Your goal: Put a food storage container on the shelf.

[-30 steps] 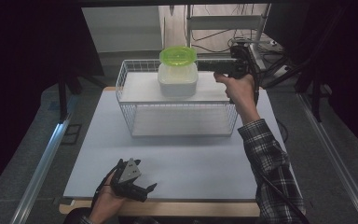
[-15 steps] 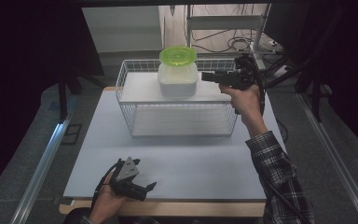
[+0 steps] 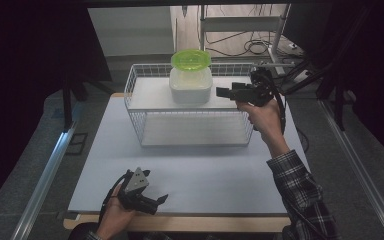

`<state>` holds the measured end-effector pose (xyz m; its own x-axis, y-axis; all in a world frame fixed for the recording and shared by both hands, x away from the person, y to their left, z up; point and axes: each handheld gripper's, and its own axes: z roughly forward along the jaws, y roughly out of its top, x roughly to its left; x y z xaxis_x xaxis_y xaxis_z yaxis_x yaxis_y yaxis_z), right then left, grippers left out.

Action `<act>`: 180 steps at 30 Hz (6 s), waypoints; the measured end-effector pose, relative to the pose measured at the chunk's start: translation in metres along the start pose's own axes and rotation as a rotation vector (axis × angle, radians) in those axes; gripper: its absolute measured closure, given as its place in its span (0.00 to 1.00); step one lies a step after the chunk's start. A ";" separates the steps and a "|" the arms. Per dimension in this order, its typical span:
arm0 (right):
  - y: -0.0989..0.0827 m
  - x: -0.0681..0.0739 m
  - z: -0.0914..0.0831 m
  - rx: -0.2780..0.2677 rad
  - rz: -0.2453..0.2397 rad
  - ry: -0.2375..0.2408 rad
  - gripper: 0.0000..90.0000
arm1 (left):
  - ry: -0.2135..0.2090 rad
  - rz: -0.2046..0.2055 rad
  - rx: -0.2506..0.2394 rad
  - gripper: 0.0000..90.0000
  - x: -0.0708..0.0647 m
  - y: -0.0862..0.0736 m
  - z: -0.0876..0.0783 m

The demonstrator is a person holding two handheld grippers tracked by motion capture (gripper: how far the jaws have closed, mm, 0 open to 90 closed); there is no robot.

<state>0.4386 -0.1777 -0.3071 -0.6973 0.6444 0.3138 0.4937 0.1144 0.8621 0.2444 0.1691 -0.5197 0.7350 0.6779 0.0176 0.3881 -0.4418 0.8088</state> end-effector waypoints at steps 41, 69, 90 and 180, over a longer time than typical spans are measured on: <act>-0.083 0.031 0.001 0.022 -0.211 -0.085 0.07 | -0.001 0.009 0.004 0.00 -0.002 0.000 0.001; -0.127 0.030 -0.009 0.058 -0.235 -0.102 0.02 | -0.009 0.010 0.004 0.00 -0.002 -0.001 0.000; -0.155 0.035 -0.011 0.095 -0.268 -0.103 0.01 | -0.007 0.016 0.009 0.00 -0.002 -0.001 0.001; -0.247 -0.012 -0.021 0.327 -0.257 -0.223 0.00 | -0.026 -0.027 0.123 0.00 0.003 -0.009 0.015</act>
<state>0.3141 -0.2293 -0.5150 -0.7073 0.7067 -0.0175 0.4823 0.5006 0.7189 0.2519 0.1663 -0.5359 0.7368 0.6758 -0.0202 0.4725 -0.4934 0.7302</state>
